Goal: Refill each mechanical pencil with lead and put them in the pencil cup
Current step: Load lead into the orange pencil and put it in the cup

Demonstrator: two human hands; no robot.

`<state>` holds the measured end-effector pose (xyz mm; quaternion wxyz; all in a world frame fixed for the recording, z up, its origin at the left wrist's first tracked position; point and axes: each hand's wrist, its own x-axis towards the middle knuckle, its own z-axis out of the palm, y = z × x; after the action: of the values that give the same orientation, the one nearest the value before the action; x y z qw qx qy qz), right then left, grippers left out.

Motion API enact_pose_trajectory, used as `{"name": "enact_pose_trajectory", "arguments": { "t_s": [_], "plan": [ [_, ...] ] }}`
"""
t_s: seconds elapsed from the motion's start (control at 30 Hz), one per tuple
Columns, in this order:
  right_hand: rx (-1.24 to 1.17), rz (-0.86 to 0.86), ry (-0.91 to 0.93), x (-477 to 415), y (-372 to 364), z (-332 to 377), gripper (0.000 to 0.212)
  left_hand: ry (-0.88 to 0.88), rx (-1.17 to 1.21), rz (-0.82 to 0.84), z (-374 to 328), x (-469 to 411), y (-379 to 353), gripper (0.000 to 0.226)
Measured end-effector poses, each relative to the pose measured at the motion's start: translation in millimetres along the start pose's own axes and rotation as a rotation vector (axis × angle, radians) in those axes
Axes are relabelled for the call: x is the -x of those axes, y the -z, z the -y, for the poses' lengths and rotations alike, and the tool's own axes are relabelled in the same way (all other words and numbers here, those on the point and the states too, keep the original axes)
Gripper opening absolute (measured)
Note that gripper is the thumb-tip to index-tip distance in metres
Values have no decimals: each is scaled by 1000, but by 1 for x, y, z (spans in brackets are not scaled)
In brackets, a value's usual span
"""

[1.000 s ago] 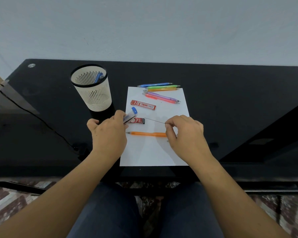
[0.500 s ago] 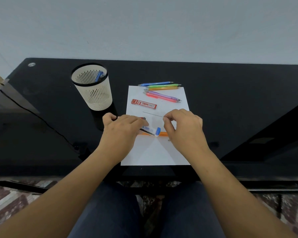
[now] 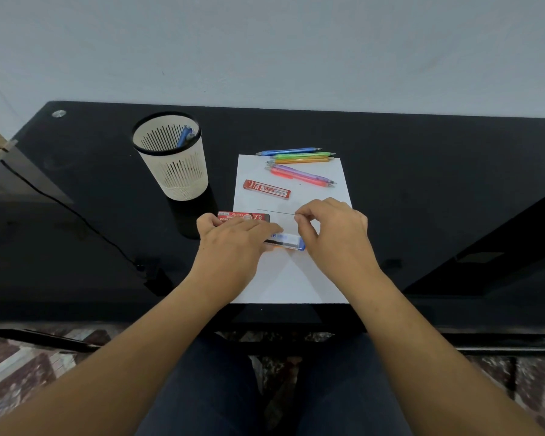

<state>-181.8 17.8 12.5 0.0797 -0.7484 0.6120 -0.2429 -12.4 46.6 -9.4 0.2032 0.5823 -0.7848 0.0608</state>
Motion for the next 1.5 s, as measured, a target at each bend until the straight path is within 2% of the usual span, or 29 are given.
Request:
{"name": "enact_pose_trajectory", "arguments": {
  "t_s": [0.17, 0.43, 0.57, 0.7, 0.9, 1.07, 1.17, 1.27, 1.4, 1.5],
  "plan": [
    [21, -13, -50, -2, 9, -9, 16, 201, -135, 145, 4, -7, 0, 37],
    [52, 37, -37, 8, 9, -18, 17, 270, -160, 193, 9, -13, 0, 32],
    [46, 44, -4, 10, 9, -19, 18, 244, -48, 142, 4, -14, 4, 38],
    [30, 41, 43, 12, 9, -18, 17, 149, 40, 109, -3, -17, 10, 31],
    [-4, 48, 73, 14, 12, -18, 18, 98, 43, 126, -8, -21, 14, 20],
    [31, 36, 127, 15, 12, -18, 35, 22, -26, 95, -11, -20, 12, 11],
    [66, 48, 173, 15, 9, -17, 22, -57, -56, 23, -13, -18, 7, 6],
    [56, 43, 184, 15, 6, -17, 11, -95, -53, -1, -16, -18, 6, 15],
    [54, 42, 181, 15, 8, -22, 5, -54, 0, 54, -17, -19, 5, 22],
    [74, 6, 157, 15, 13, -29, 4, 40, -45, 221, -16, -21, 3, 36]
  ]
}}
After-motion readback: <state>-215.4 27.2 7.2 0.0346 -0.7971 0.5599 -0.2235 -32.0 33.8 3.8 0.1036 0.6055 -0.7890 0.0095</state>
